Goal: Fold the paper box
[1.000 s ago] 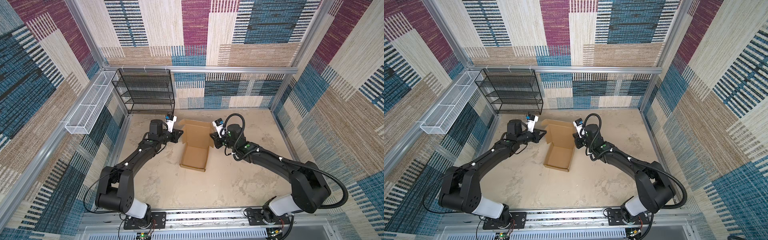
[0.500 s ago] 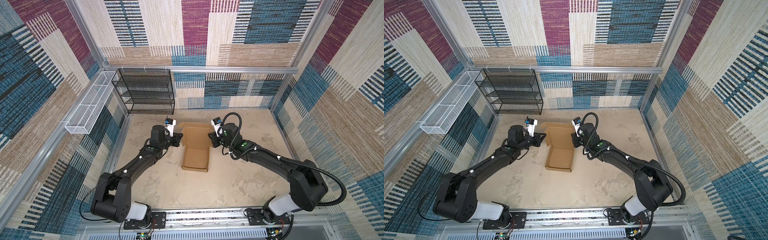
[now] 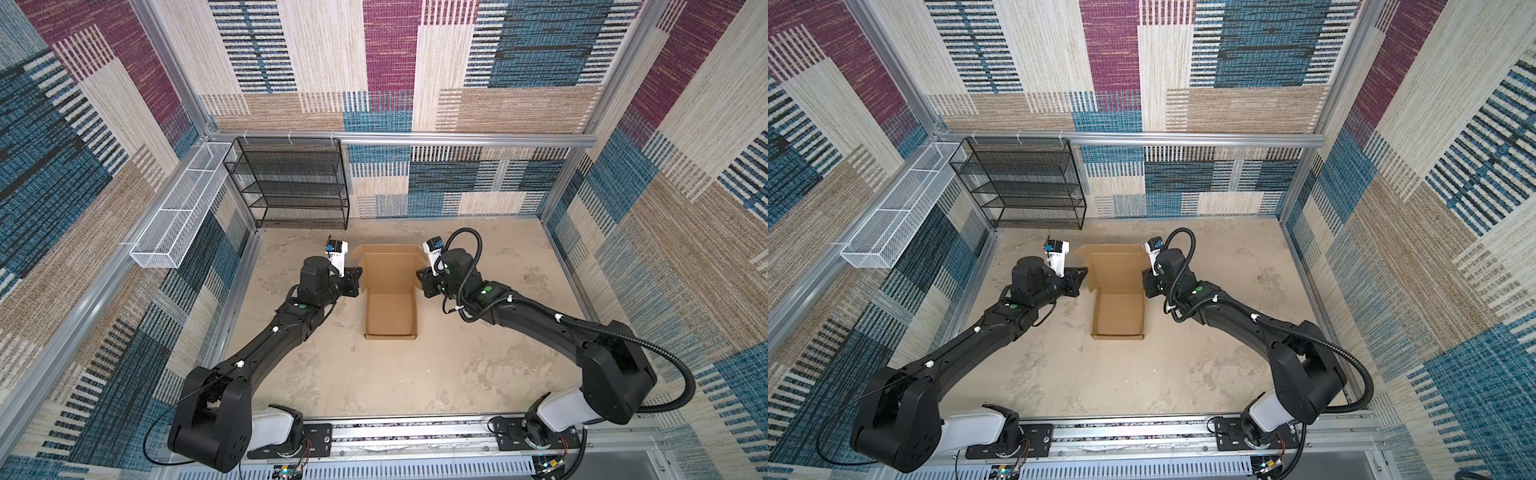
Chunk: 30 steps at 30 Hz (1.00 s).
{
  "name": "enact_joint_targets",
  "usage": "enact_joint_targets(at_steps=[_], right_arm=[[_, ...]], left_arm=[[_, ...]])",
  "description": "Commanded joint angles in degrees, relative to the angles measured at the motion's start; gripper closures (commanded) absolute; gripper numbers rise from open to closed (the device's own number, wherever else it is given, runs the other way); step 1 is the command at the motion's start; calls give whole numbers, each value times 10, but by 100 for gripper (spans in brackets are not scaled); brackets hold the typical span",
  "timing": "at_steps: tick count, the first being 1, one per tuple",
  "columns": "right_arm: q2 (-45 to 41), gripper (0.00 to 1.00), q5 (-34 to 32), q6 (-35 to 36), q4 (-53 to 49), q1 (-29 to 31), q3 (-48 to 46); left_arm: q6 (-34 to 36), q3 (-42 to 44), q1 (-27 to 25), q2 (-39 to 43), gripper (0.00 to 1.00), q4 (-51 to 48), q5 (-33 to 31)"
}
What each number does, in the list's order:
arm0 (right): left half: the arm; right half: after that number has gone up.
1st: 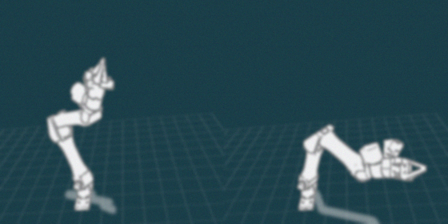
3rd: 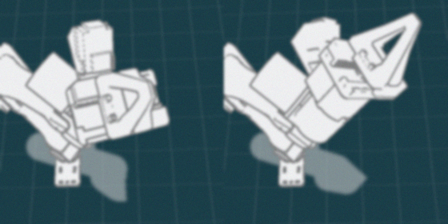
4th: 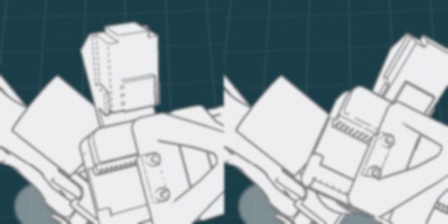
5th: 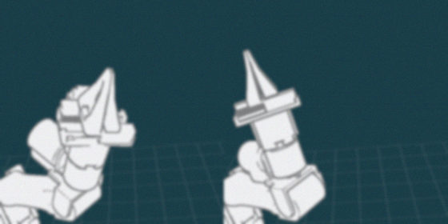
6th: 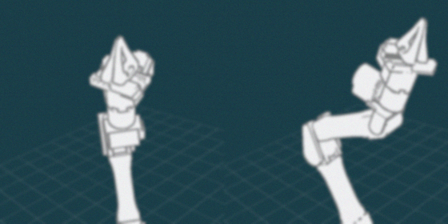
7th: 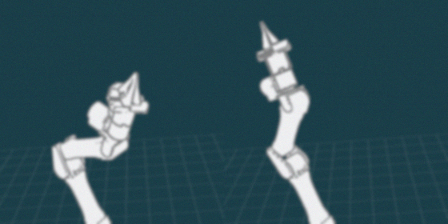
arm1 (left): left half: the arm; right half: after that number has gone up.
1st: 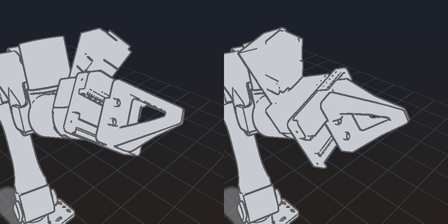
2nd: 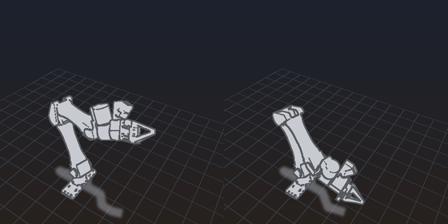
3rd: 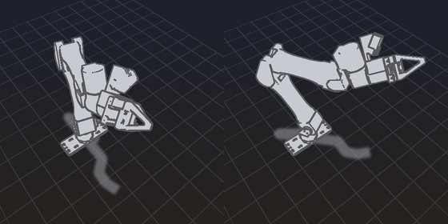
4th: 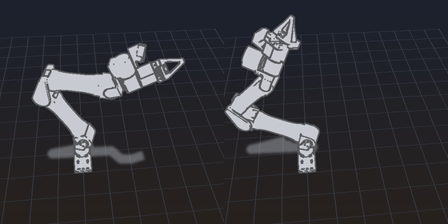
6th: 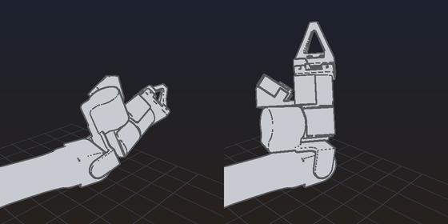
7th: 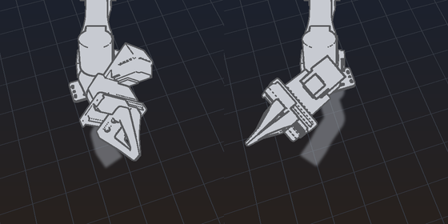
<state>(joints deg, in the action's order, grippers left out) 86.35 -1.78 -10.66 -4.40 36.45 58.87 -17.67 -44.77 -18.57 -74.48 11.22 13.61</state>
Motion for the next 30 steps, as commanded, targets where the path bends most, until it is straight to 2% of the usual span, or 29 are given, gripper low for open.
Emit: enact_joint_targets(at_steps=[1, 7, 17, 30], right_arm=[[5, 75, -10, -17, 7, 6, 7], [18, 79, -16, -21, 12, 13, 16], [36, 86, -67, -50, 7, 30, 25], [50, 87, -163, -80, 5, 80, 22]], left_arm=[[-5, 2, -5, 7, 100, 0, -15], [-6, 2, -11, 9, 100, -7, -23], [-4, 3, -34, 12, 100, -19, -58], [-28, 16, -66, 26, 100, -29, -136]])
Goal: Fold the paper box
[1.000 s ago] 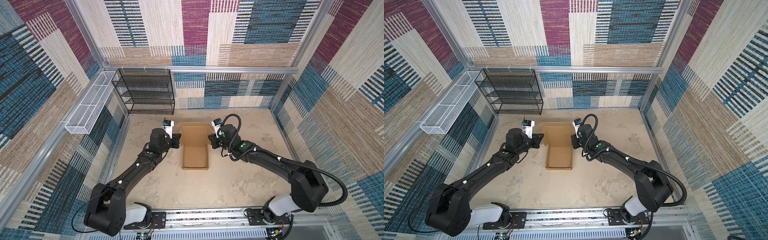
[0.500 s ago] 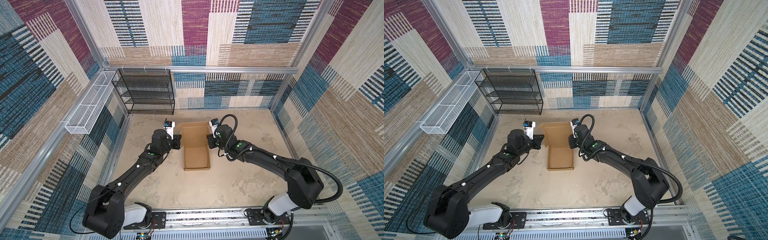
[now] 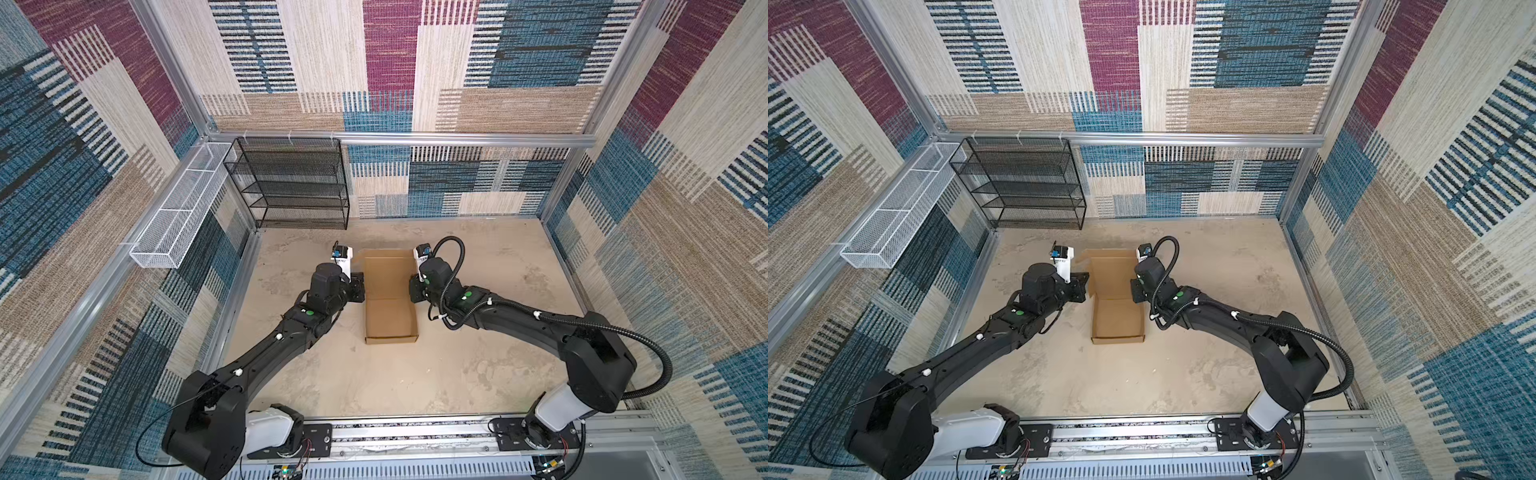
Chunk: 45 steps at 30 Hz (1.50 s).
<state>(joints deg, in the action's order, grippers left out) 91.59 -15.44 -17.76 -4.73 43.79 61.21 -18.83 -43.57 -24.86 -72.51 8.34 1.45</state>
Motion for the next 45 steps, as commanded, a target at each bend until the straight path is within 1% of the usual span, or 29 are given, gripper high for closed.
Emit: enact_joint_targets(at_steps=[1, 16, 20, 22, 26, 32, 45], right_arm=[[-5, 87, -31, -10, 11, 9, -4], [-31, 88, -61, -37, 44, 34, -55], [-36, 88, -67, -38, 51, 40, -63], [-37, 88, -69, -36, 50, 41, -63], [-40, 88, -72, -36, 51, 41, -66], [-43, 88, -72, -42, 54, 44, -74], [-62, 88, -86, -51, 68, 58, -108]], left_arm=[[-18, 7, -4, 10, 100, 0, -17], [-61, 55, -37, 38, 100, 8, -69], [-67, 56, -42, 37, 100, 3, -70], [-71, 56, -44, 37, 97, 2, -69], [-74, 59, -50, 38, 96, 1, -71], [-82, 68, -61, 41, 98, 2, -76], [-102, 108, -81, 67, 98, 3, -100]])
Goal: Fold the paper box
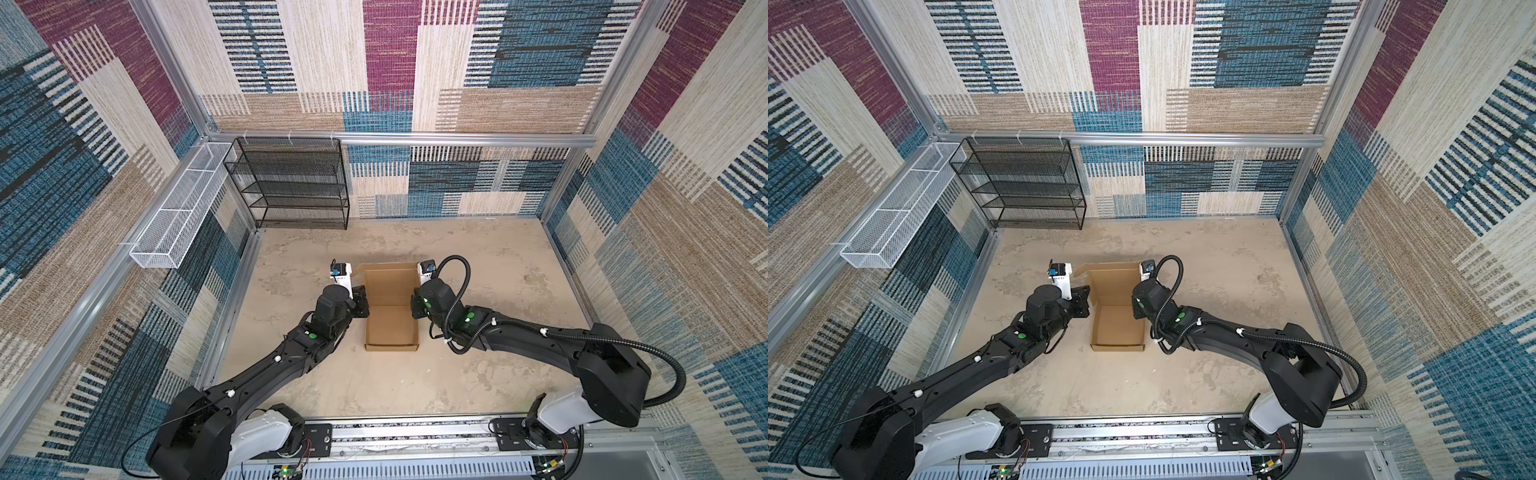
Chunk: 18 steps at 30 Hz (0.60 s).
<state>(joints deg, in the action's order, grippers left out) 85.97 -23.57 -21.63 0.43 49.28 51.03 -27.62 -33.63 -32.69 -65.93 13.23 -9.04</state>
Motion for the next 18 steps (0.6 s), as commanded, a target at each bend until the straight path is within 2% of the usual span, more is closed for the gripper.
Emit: enact_joint_targets(at_steps=[1, 18], right_arm=[[-7, 88, -7, -14, 17, 5, -10], [-23, 88, -29, -40, 30, 34, -44]], left_arm=[[-15, 12, -4, 5, 98, -45, 2], [-38, 49, -33, 31, 98, -41, -19]])
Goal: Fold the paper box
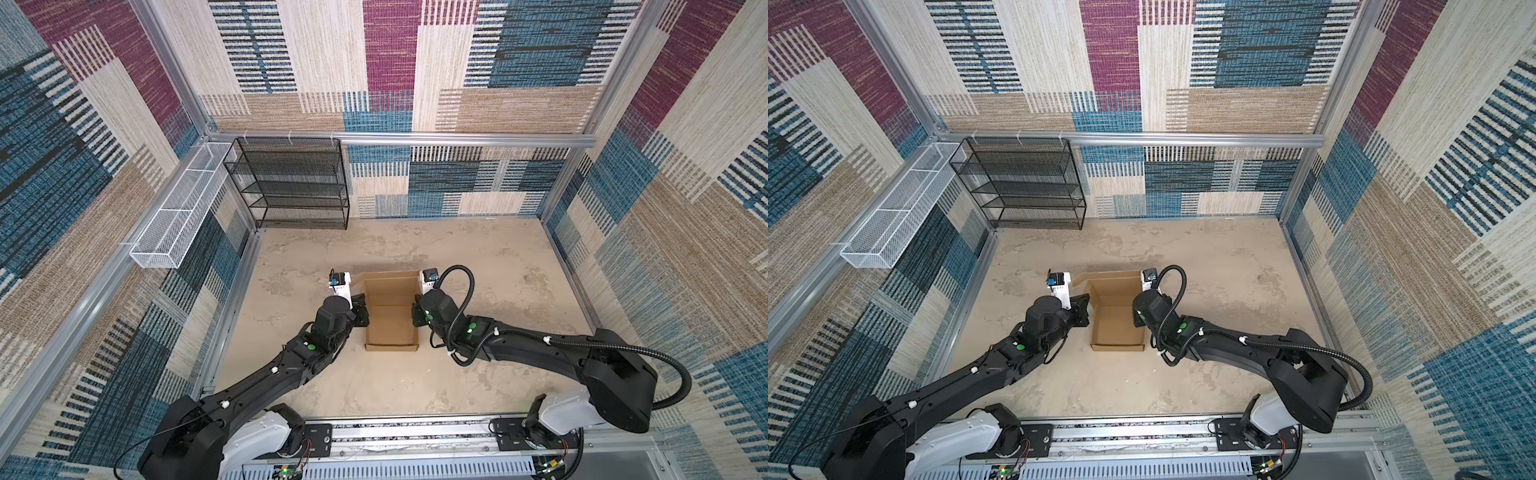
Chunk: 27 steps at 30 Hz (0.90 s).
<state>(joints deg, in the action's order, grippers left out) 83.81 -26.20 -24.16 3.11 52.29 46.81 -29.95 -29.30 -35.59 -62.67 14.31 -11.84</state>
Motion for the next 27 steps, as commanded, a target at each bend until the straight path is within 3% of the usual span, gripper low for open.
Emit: enact_joint_targets(at_steps=[1, 27], right_arm=[[-1, 88, -4, -16, 5, 6, -4], [-11, 89, -38, -53, 18, 42, -49]], left_arm=[[-15, 6, -6, -1, 99, -51, 7], [-43, 61, -43, 37, 100, -49, -32]])
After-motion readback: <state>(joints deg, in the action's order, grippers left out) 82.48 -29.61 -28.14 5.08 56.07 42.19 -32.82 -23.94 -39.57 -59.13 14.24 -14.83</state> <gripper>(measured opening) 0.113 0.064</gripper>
